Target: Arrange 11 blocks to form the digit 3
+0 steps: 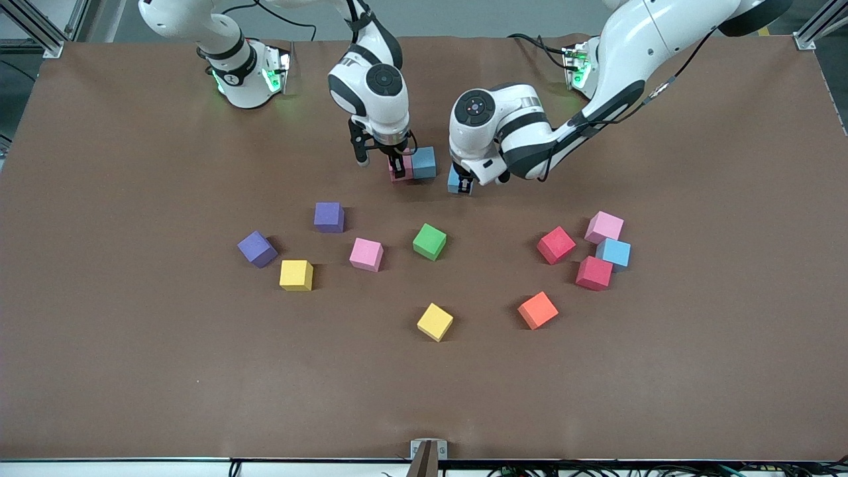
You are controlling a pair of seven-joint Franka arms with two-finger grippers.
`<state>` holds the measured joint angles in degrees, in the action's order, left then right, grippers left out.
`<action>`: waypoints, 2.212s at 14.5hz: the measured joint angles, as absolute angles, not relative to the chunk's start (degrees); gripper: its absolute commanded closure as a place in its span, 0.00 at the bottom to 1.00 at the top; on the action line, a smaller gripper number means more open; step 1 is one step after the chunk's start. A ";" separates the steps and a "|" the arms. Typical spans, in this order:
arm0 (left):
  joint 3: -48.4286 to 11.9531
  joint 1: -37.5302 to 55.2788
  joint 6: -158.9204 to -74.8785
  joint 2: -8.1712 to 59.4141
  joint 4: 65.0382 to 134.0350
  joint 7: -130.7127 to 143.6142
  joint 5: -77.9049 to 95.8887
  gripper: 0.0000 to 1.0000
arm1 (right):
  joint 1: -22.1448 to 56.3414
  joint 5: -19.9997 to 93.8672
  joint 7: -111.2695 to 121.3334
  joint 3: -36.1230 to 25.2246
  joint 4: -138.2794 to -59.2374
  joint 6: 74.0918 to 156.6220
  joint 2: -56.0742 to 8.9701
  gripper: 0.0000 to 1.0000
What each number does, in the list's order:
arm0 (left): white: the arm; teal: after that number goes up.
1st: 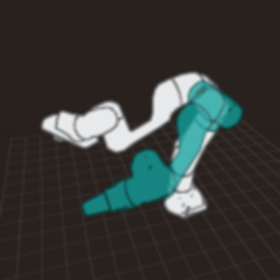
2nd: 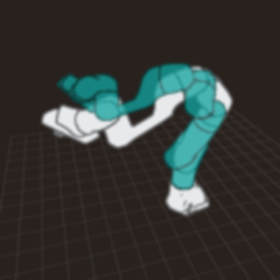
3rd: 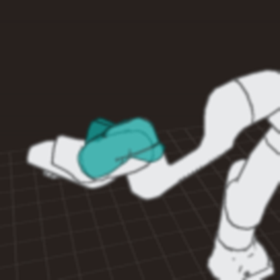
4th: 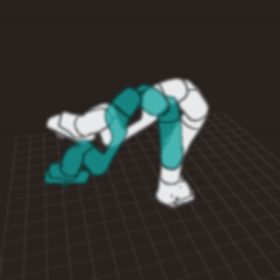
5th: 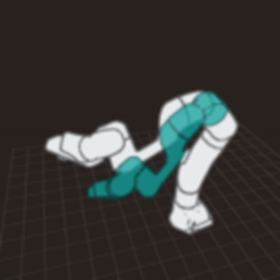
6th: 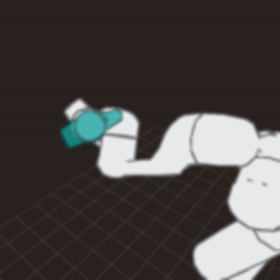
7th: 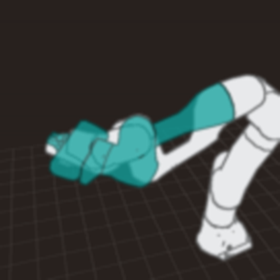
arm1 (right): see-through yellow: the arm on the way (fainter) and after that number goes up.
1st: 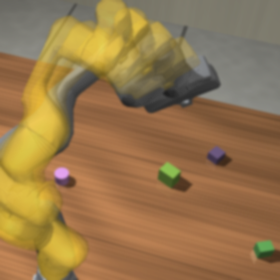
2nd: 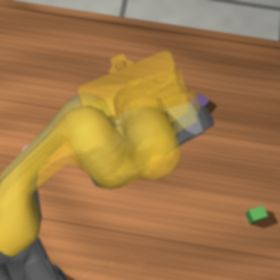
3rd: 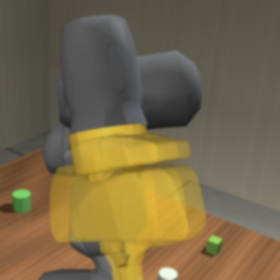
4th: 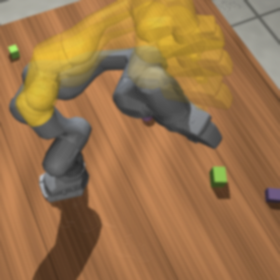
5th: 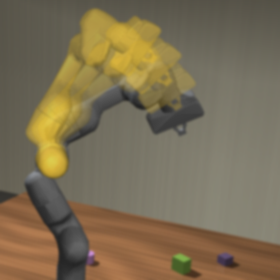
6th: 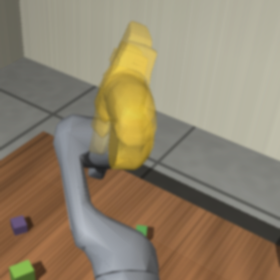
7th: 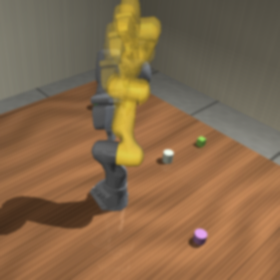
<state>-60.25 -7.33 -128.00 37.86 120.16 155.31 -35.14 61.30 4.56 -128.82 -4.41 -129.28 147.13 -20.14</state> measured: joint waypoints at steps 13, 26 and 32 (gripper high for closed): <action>-60.24 -3.01 -128.08 40.31 120.72 158.38 -34.68 0.68 | 61.30 4.59 -128.94 -4.46 -127.99 146.09 -21.77 0.00; -59.67 -1.29 -128.86 40.55 120.70 158.42 -34.67 0.68 | 59.70 4.59 -126.88 -5.64 -124.51 136.33 -19.21 0.00; -56.75 1.47 -130.02 40.46 120.22 158.41 -34.66 0.68 | 49.97 4.57 -114.57 -6.04 -121.81 133.81 -16.53 0.00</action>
